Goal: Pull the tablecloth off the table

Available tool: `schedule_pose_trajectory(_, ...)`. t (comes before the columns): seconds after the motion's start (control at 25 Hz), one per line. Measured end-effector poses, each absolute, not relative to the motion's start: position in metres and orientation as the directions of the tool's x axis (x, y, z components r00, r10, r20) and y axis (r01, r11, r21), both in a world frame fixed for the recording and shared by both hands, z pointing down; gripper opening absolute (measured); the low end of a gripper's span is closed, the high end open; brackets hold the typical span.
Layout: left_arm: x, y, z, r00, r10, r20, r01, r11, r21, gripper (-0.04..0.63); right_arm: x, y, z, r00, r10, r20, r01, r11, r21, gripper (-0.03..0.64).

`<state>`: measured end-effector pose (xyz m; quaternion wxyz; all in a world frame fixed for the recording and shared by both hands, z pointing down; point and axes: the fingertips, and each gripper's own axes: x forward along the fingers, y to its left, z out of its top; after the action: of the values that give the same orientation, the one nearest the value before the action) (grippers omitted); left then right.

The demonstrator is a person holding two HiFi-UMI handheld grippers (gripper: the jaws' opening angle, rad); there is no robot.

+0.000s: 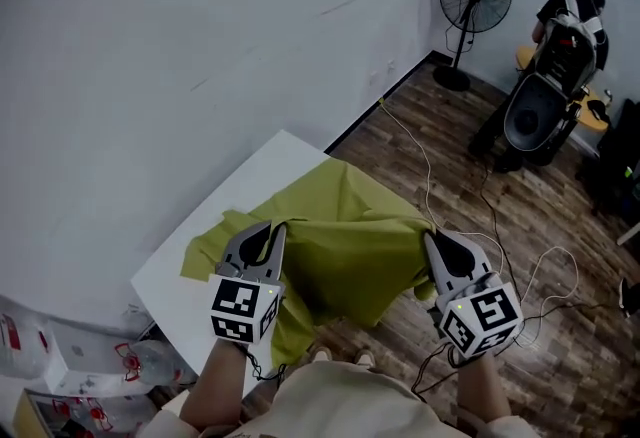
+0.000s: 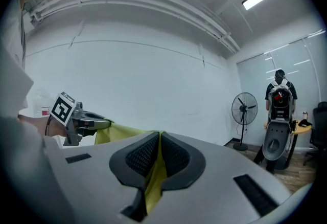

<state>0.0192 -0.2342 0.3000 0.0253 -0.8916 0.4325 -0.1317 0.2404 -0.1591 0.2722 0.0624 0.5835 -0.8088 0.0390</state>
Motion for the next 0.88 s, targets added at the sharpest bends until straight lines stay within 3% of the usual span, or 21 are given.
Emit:
schedule_pose_trajectory(0.44,0.006,-0.227,0.360,0.551,-0.774,0.313,-0.781,-0.610,-0.134,0.022,0.228,-0.160,0.336,-0.321,-0.906,0.276,-0.946,0.323,-0.042,0.037)
schedule_pose_trajectory(0.88,0.000,-0.224,0.368,0.549,-0.770,0.326,-0.789,-0.606,-0.102,0.023,0.224,-0.162,0.338,-0.345,-0.893,0.290,-0.936,0.348,-0.042,0.037)
